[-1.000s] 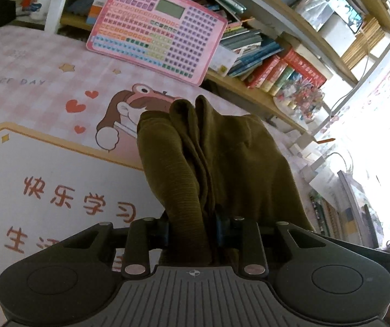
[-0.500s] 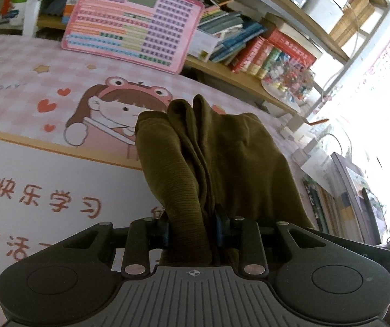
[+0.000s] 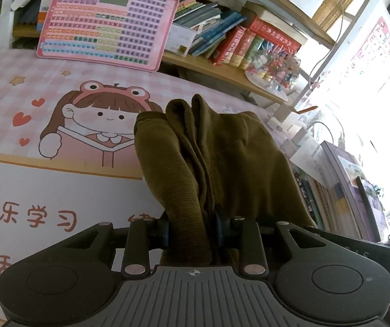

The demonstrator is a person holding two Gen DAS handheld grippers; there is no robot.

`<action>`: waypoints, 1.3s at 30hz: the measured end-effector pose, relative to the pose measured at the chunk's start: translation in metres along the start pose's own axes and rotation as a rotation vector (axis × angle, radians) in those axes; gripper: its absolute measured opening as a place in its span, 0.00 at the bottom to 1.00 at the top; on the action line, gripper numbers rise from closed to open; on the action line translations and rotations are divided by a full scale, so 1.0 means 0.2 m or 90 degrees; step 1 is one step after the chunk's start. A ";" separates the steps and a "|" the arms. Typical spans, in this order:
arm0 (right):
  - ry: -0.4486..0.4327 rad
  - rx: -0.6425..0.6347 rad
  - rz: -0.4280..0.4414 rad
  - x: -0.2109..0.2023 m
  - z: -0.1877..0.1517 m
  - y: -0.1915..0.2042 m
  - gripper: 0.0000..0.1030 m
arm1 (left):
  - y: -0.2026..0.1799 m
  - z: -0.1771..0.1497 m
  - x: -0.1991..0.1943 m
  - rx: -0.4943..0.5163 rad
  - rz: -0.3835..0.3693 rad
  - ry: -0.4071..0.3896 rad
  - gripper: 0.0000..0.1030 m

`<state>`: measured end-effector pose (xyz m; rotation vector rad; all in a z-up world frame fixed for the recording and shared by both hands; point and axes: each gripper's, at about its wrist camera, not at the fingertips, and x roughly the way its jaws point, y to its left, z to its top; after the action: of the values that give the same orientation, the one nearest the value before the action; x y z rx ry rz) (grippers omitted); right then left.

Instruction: Fold clothes

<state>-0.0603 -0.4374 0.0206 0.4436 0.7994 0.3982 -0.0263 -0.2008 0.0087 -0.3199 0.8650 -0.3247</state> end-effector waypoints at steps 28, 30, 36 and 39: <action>0.029 -0.053 -0.037 0.61 0.08 0.66 0.27 | 0.89 0.30 -0.11 -0.067 -0.053 0.006 0.27; 0.021 -0.069 -0.032 0.69 0.14 0.72 0.27 | 0.96 0.37 -0.10 -0.069 -0.054 -0.010 0.27; -0.020 -0.106 -0.016 0.97 0.39 0.85 0.27 | 1.12 0.68 -0.04 -0.046 -0.055 -0.061 0.27; -0.042 -0.114 -0.008 1.10 0.52 0.87 0.27 | 1.19 0.84 0.01 -0.046 -0.059 -0.079 0.27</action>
<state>0.1271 -0.2059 0.0450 0.2828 0.6962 0.4376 0.1408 0.0383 0.0133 -0.4441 0.7427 -0.3567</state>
